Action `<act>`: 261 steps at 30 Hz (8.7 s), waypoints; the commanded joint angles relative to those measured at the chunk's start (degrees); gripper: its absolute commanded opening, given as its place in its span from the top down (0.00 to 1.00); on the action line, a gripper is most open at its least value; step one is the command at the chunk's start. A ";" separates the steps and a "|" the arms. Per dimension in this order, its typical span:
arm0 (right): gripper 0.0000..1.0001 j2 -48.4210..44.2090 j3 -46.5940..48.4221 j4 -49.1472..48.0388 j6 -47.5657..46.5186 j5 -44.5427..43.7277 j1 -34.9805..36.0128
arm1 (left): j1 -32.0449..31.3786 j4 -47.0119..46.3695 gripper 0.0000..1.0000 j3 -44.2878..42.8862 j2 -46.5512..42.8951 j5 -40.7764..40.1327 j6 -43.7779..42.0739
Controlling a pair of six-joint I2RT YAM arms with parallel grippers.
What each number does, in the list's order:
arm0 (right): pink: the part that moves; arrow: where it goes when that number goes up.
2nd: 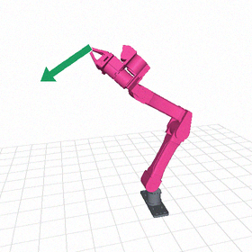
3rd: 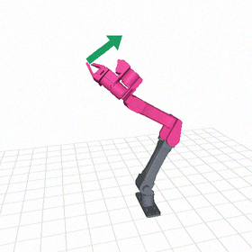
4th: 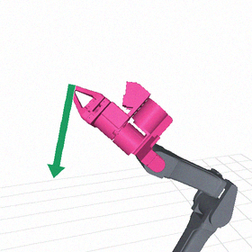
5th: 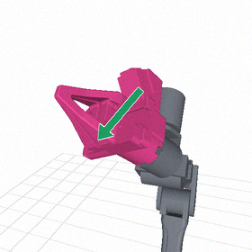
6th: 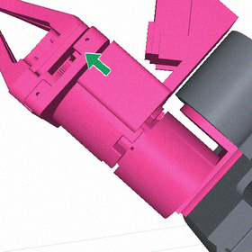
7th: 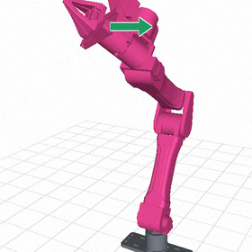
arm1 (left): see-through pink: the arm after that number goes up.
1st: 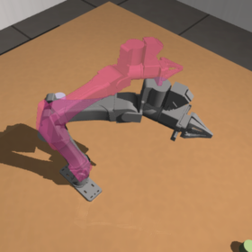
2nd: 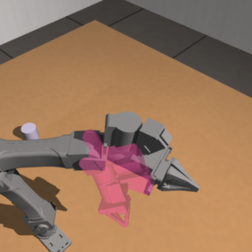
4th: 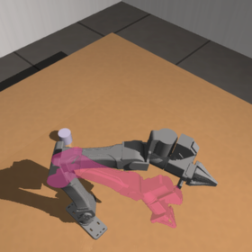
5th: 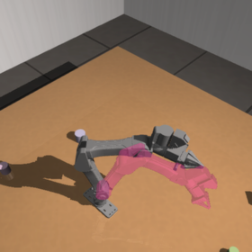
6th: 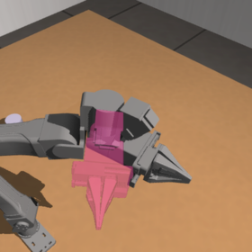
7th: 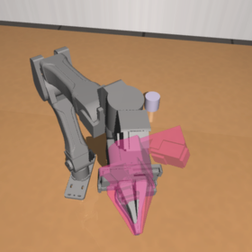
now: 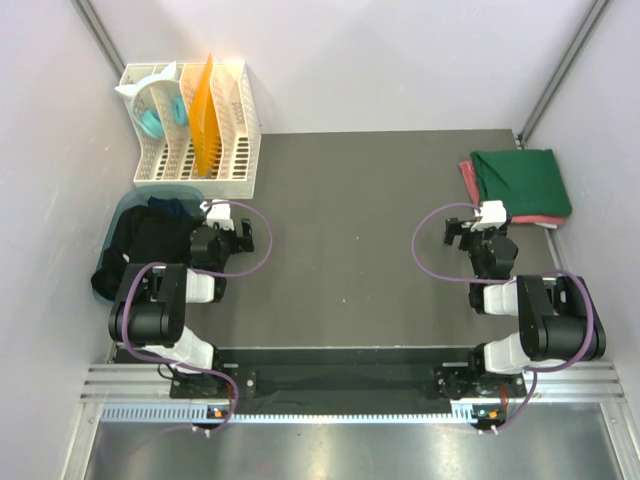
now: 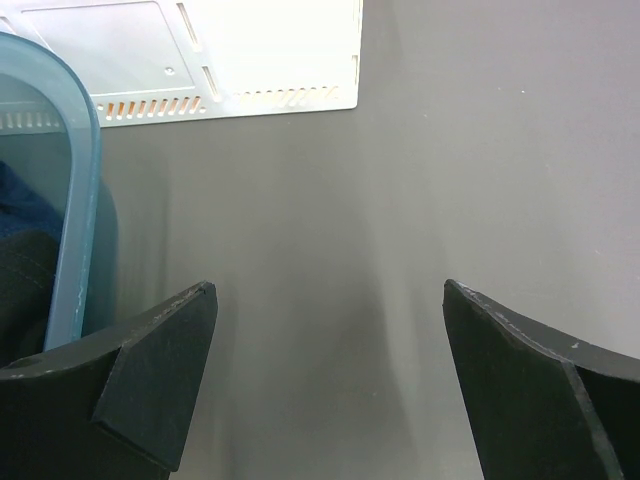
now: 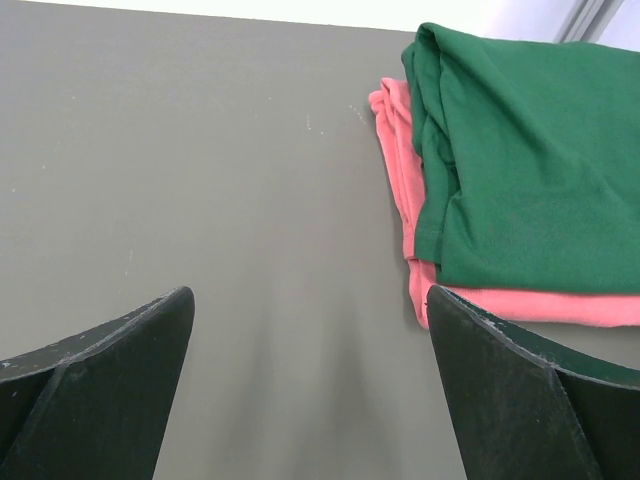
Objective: Fold and stack the t-shirts
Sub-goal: Grab crumpled tshirt from bin with the left arm, then move the tshirt to the center of the board, then flatten out the tshirt
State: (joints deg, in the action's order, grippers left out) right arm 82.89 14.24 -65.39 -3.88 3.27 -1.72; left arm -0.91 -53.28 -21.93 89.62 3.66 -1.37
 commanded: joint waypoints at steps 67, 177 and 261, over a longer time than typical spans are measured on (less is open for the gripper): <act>0.00 4.65 87.10 128.40 -38.84 7.81 10.06 | 24.20 95.28 1.00 -48.37 3.27 -13.95 -35.11; 1.00 -1.42 46.24 72.46 -66.24 -27.60 37.85 | -12.36 76.13 0.04 -36.78 -12.72 -9.82 -29.48; 1.00 20.48 70.93 98.26 -48.58 -8.18 48.74 | -12.28 76.48 0.05 -35.37 -10.08 -9.99 -27.90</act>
State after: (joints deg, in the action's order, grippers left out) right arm 110.78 82.89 33.85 -49.63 0.21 46.46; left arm -13.52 23.88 -55.48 79.31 -7.05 -29.74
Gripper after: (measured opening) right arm 0.017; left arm 0.956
